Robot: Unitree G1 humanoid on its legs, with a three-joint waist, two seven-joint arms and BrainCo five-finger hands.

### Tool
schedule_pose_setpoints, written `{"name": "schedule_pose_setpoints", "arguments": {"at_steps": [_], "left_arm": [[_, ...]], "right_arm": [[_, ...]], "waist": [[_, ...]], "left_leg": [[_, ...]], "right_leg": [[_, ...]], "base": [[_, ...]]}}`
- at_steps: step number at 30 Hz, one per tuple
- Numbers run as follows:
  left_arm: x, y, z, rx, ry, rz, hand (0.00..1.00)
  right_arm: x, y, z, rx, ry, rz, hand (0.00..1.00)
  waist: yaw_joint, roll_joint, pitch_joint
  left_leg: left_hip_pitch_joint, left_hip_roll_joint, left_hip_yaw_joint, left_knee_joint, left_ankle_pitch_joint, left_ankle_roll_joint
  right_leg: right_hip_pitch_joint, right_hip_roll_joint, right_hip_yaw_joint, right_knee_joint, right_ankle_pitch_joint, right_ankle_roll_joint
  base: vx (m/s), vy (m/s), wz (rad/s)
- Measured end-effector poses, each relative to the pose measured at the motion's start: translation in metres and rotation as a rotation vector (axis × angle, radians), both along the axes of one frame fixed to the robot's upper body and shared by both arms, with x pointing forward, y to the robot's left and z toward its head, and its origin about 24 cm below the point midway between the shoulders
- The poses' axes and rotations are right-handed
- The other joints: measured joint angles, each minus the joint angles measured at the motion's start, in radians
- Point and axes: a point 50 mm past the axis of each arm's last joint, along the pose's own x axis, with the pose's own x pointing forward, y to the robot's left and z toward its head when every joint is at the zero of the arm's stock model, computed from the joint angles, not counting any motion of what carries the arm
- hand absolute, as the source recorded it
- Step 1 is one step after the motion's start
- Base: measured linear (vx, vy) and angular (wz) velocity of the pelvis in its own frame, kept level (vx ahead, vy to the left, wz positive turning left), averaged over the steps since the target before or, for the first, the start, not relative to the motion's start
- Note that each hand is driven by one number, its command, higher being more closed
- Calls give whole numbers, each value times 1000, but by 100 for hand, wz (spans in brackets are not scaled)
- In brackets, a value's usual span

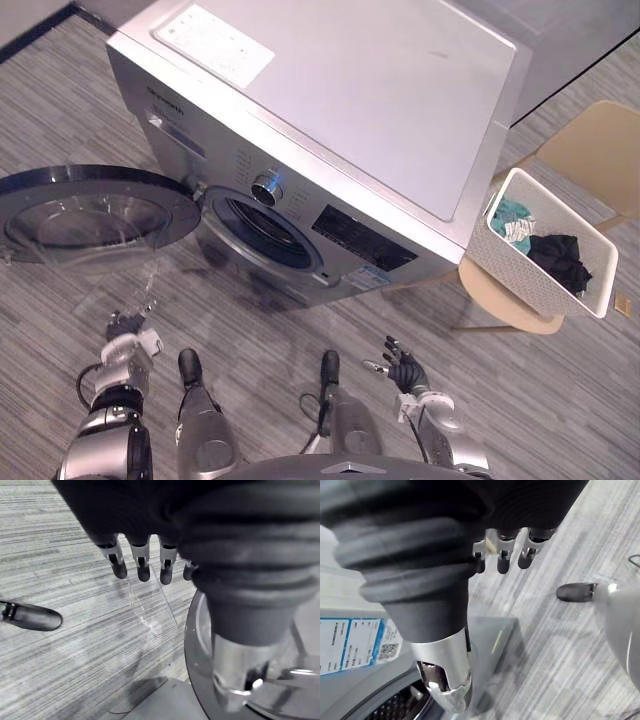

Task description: Pick up the laundry basket with both hands and put the clothes into the washing machine.

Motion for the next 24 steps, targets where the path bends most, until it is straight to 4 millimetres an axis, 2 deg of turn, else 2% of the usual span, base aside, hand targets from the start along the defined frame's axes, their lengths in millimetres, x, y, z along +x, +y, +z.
{"name": "schedule_pose_setpoints", "arguments": {"at_steps": [2, 3, 4, 6, 7, 8, 9, 10, 11, 12, 13, 15, 16, 17, 18, 19, 21, 22, 23, 24], "left_arm": [[-22, -14, -20, -22, 75, -49, 0], [-46, -29, -39, -66, 153, -75, 0], [-58, -34, -47, -87, 189, -85, 0], [-110, -56, -75, -184, 347, -95, 0], [-124, -60, -80, -206, 387, -97, 0], [-145, -67, -87, -243, 445, -81, 0], [-155, -70, -90, -251, 479, -92, 0], [-174, -75, -94, -267, 542, -106, 0], [-191, -80, -97, -285, 594, -108, 0], [-198, -82, -98, -298, 608, -96, 0], [-212, -86, -99, -328, 628, -47, 0], [-223, -89, -99, -353, 636, 2, 0], [-222, -89, -99, -366, 619, 36, 0], [-220, -88, -99, -374, 596, 67, 0], [-218, -87, -99, -376, 588, 72, 0], [-214, -85, -98, -372, 570, 71, 0], [-208, -85, -98, -362, 561, 49, 0], [-206, -91, -99, -369, 566, 15, 0], [-204, -98, -99, -368, 572, -26, 0], [-203, -100, -100, -367, 575, -50, 0]], "right_arm": [[-10, -6, -12, -23, 71, -24, 0], [-21, -16, -21, -24, 132, -81, 0], [-26, -19, -25, -29, 158, -106, 0], [-45, -32, -39, -43, 262, -192, 0], [-51, -34, -42, -49, 292, -201, 0], [-62, -37, -49, -54, 351, -220, 0], [-68, -38, -52, -53, 376, -232, 0], [-73, -39, -56, -45, 408, -251, 0], [-78, -38, -59, -42, 433, -264, 0], [-80, -38, -60, -41, 442, -273, 0], [-82, -40, -61, -53, 457, -284, 0], [-84, -40, -62, -58, 474, -290, 0], [-81, -38, -62, -57, 471, -289, 0], [-79, -34, -64, -52, 477, -285, 0], [-79, -33, -65, -49, 486, -286, 0], [-79, -31, -66, -50, 492, -291, 0], [-79, -31, -67, -66, 510, -276, 0], [-73, -36, -65, -91, 505, -263, 0], [-68, -43, -64, -107, 506, -265, 0], [-65, -44, -63, -108, 501, -265, 0]], "waist": [[4, 12, -3], [5, 33, -16], [8, 43, -20], [13, 91, -57], [12, 104, -69], [10, 131, -89], [11, 143, -100], [14, 164, -112], [18, 175, -122], [21, 176, -123], [26, 192, -135], [29, 191, -149], [31, 195, -142], [44, 176, -125], [48, 170, -118], [51, 162, -109], [61, 163, -103], [76, 175, -100], [78, 206, -92], [80, 222, -90]], "left_leg": [[29, -3, -8, -3, -7, -1], [45, -6, -18, -6, -14, -1], [55, -8, -20, -6, -18, -2], [90, -11, -27, -6, -30, -5], [95, -11, -33, -6, -32, -6], [105, -9, -46, -6, -35, -10], [111, -7, -49, -6, -37, -12], [130, -3, -53, -6, -40, -16], [145, 4, -55, -6, -43, -19], [155, 8, -54, -6, -45, -21], [169, 20, -54, -2, -50, -24], [168, 38, -58, 7, -57, -20], [152, 58, -68, 87, -91, 5], [113, 73, -54, 208, -118, 71], [89, 80, -27, 271, -116, 106], [59, 94, 30, 358, -102, 158], [60, 113, 71, 412, -110, 149], [47, 92, 52, 520, -197, 77], [38, 23, 3, 616, -322, 47], [48, -1, -21, 616, -364, 52]], "right_leg": [[35, -4, -9, 2, -17, 1], [61, -9, -23, 4, -29, 0], [73, -10, -25, 4, -32, 3], [113, -14, -33, 3, -49, 2], [124, -13, -41, 3, -53, 1], [146, -12, -58, 4, -63, 3], [156, -11, -63, 5, -67, 1], [178, -7, -69, 7, -74, -1], [192, -1, -71, 14, -84, -3], [199, 2, -71, 19, -89, -5], [215, 13, -72, 31, -102, -8], [219, 29, -76, 37, -116, -15], [235, 44, -78, 35, -129, -25], [251, 51, -77, 34, -142, -40], [264, 49, -79, 34, -144, -44], [289, 48, -81, 34, -148, -51], [316, 55, -85, 42, -148, -57], [314, 53, -71, 54, -148, -58], [307, 47, -45, 63, -148, -58], [305, 51, -28, 65, -148, -58]], "base": [[25, 7, 18], [20, 8, 18], [27, 11, 16], [41, 5, 10], [57, -10, 25], [43, -15, 24], [52, -25, 24], [37, -30, 10], [32, -33, 5], [19, -49, 0], [-7, -45, -2], [-4, -69, 4], [-21, -91, 11], [-39, -79, 17], [-95, -80, 31], [-77, -82, 40], [-67, -50, 18], [-84, 58, -29], [-88, 107, -41], [-79, 187, -52]]}}
